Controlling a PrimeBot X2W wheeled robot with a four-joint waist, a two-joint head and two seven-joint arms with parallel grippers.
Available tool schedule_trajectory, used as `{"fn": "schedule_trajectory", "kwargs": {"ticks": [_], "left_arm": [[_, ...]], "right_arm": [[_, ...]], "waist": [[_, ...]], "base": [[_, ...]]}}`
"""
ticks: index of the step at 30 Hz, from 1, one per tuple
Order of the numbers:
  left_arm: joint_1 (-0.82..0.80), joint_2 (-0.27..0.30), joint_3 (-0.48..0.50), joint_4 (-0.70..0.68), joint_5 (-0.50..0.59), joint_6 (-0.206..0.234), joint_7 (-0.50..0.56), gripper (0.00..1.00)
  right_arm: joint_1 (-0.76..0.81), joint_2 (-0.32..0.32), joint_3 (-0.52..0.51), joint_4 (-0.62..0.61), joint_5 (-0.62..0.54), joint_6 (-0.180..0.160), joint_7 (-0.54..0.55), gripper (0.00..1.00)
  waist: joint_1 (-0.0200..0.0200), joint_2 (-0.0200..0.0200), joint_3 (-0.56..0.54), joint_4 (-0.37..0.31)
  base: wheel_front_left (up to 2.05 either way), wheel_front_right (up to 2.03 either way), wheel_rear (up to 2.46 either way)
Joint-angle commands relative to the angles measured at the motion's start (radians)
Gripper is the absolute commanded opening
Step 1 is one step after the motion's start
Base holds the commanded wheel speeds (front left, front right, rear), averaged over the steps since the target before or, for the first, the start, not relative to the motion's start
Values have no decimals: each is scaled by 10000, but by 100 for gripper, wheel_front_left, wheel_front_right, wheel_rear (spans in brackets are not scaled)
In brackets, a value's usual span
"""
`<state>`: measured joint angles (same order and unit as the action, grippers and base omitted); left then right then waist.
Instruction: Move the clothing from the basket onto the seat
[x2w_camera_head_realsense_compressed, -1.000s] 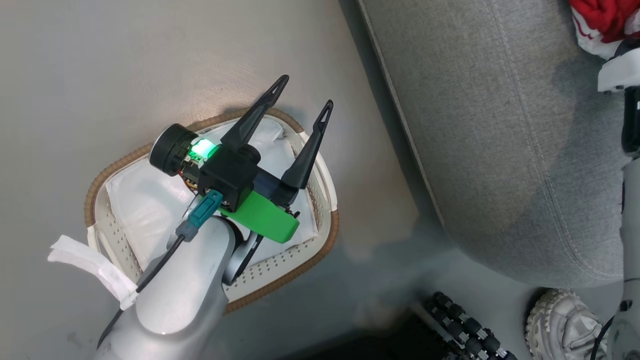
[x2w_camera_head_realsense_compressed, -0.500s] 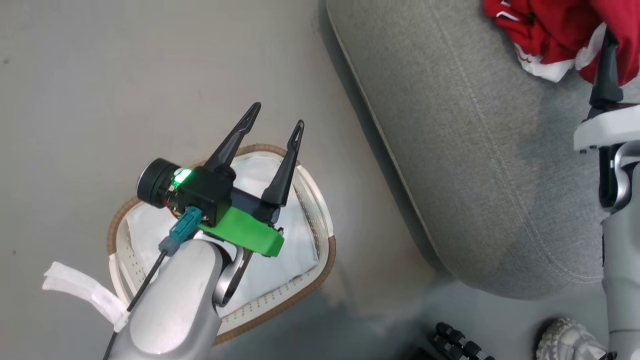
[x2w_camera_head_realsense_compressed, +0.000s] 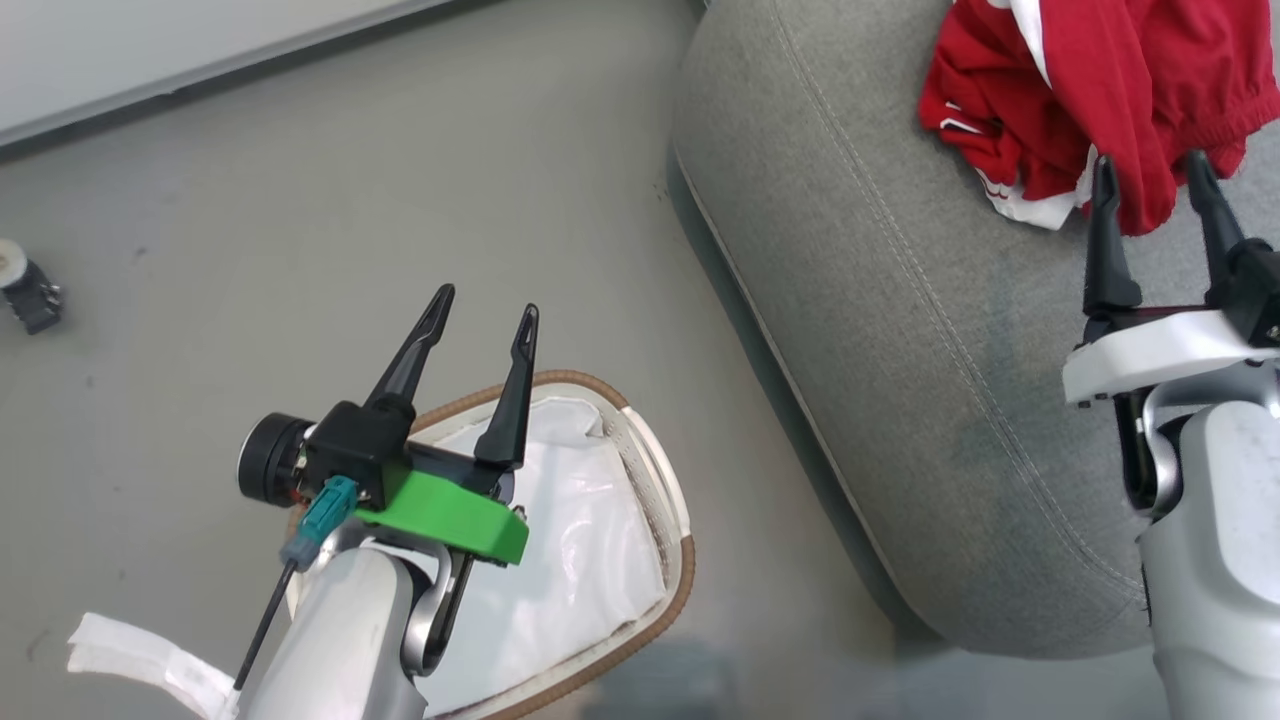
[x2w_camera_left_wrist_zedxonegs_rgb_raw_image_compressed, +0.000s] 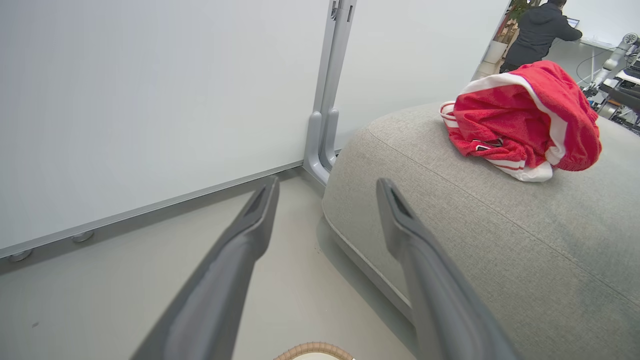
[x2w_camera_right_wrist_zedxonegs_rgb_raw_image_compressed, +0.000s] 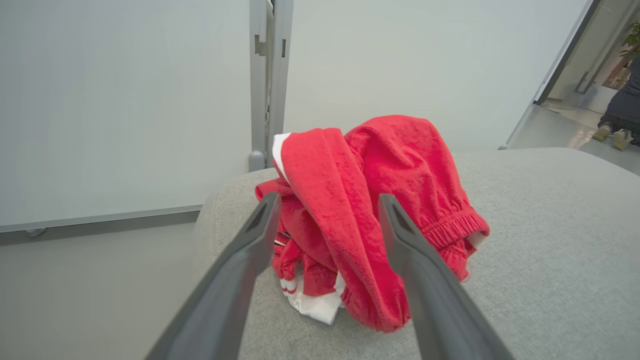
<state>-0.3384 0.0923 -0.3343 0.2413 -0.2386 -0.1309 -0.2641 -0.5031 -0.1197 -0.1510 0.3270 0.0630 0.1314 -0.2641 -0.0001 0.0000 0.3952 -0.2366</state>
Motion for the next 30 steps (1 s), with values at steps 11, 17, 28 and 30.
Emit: {"fn": "schedule_trajectory", "kwargs": {"ticks": [11, 17, 28, 30], "left_arm": [[1048, -361, 1763, 11, 771, 52, -2, 100], [1429, -411, 2320, 78, 796, 115, -2, 100], [2166, -409, 2686, 389, 527, 367, -2, 100], [2304, -410, 2743, 434, 495, 416, -2, 100]], "right_arm": [[841, 403, 860, -202, 322, -15, -2, 100], [1178, 540, 1161, -63, 362, -15, -2, 100], [1999, 631, 1478, 73, 345, -15, -2, 100], [2123, 644, 1514, 101, 386, -15, -2, 100]], "waist": [[1, 0, -1226, 1212], [1, 0, -1591, 1569], [1, 0, -2227, 2157], [1, 0, -2322, 2226]], "base": [[0, 0, 0], [0, 0, 0], [0, 0, 0], [0, 0, 0]]}}
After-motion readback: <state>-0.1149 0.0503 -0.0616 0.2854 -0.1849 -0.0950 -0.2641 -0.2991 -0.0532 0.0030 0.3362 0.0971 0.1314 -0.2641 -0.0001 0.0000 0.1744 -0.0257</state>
